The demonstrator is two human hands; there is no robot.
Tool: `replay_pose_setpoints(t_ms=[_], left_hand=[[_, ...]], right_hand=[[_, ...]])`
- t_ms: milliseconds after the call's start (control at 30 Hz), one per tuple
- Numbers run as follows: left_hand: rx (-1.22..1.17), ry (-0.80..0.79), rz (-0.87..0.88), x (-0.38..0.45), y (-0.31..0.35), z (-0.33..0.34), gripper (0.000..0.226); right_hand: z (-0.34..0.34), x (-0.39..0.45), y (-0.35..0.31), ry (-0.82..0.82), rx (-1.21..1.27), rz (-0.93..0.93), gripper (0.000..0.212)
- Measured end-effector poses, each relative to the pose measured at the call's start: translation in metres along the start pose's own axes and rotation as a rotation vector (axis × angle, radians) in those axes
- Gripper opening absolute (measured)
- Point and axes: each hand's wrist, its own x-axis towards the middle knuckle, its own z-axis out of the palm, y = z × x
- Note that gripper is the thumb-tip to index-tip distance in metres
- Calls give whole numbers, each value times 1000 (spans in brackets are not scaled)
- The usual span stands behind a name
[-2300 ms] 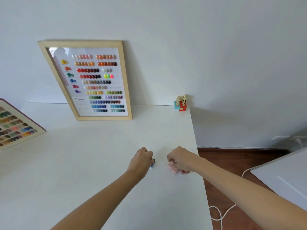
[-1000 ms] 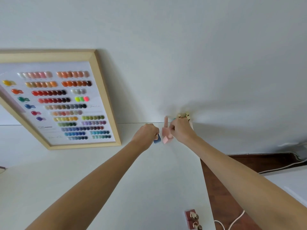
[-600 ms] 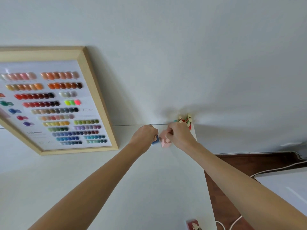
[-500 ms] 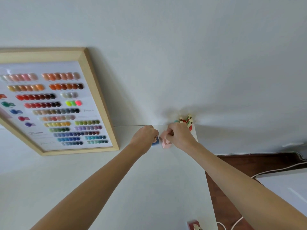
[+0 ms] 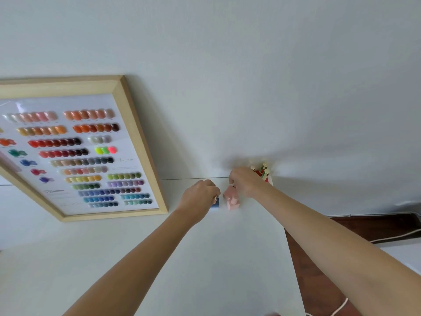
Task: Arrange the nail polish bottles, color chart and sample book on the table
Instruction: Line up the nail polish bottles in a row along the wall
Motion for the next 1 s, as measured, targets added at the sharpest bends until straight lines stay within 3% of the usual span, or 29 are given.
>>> replay_pose_setpoints(t_ms=[67,200,333,433,500,767,1000], left_hand=[[-10,38,4,-3,-1,2,29],[-89,121,24,-9,-5,9,46],[-227,128,-70,-11,-9,21,78],[-324,88,-156,-8,-12,33,87],[-389,57,-200,-5,-14,40,86],[-449,71,-255,6,-15,54,36],[-478,65,-248,10,-15,56,34]], right_hand=[[-1,3,-2,-48,-82,-2,11],[0,9,-8,-36,-211,-30,39],[3,15,-11,-75,-269,-57,42],[7,17,-12,-80,-287,-78,34],[7,18,-11,-67,-315,-103,12],[-3,16,-10,-37,-423,-165,15],[-15,1,-1,36,-338,-231,16]])
